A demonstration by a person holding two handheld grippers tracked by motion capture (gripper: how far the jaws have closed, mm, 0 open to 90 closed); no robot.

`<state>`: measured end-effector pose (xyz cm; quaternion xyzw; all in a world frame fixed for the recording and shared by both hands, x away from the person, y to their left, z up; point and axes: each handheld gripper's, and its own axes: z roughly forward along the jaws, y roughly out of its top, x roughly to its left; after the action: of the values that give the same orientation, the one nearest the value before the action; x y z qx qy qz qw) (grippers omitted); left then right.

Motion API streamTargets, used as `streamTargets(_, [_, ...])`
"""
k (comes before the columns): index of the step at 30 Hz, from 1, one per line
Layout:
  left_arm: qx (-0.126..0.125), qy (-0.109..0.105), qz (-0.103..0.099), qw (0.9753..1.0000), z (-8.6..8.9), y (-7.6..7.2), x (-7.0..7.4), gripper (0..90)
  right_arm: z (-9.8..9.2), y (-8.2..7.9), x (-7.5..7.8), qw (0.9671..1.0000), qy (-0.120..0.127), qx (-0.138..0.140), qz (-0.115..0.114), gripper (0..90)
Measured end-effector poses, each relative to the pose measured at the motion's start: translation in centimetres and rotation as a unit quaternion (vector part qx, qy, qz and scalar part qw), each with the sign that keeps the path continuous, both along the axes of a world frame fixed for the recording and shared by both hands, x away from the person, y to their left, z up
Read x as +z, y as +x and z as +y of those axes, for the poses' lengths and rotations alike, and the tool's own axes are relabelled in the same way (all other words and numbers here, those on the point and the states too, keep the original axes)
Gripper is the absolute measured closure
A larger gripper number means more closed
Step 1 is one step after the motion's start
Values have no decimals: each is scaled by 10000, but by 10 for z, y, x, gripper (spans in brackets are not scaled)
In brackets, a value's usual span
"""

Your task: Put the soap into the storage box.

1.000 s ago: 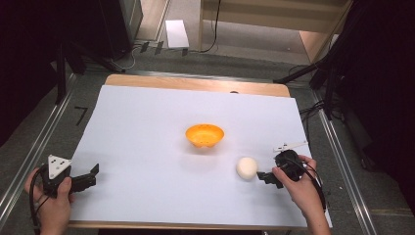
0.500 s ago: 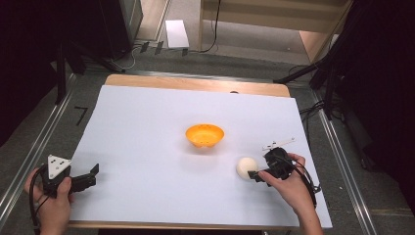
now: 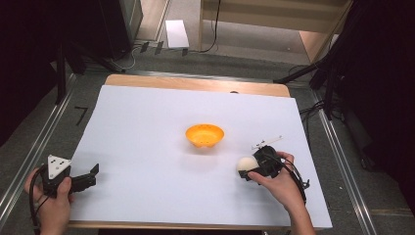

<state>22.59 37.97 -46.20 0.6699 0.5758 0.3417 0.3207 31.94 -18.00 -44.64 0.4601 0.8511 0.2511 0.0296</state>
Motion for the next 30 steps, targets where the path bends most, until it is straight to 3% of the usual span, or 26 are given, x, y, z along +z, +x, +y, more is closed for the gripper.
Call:
streamTargets(11, [2,-24,-7,10000,0,0,0,3,13,5,-12,9998,-161,-82,31,203])
streamTargets(17, [1,-27,-12,10000,0,0,0,3,14,6,-11,9997,-174,-193,20,237])
streamTargets(30, [4,-29,-4,10000,1,0,0,3,13,8,-4,9999,-105,-111,-44,241])
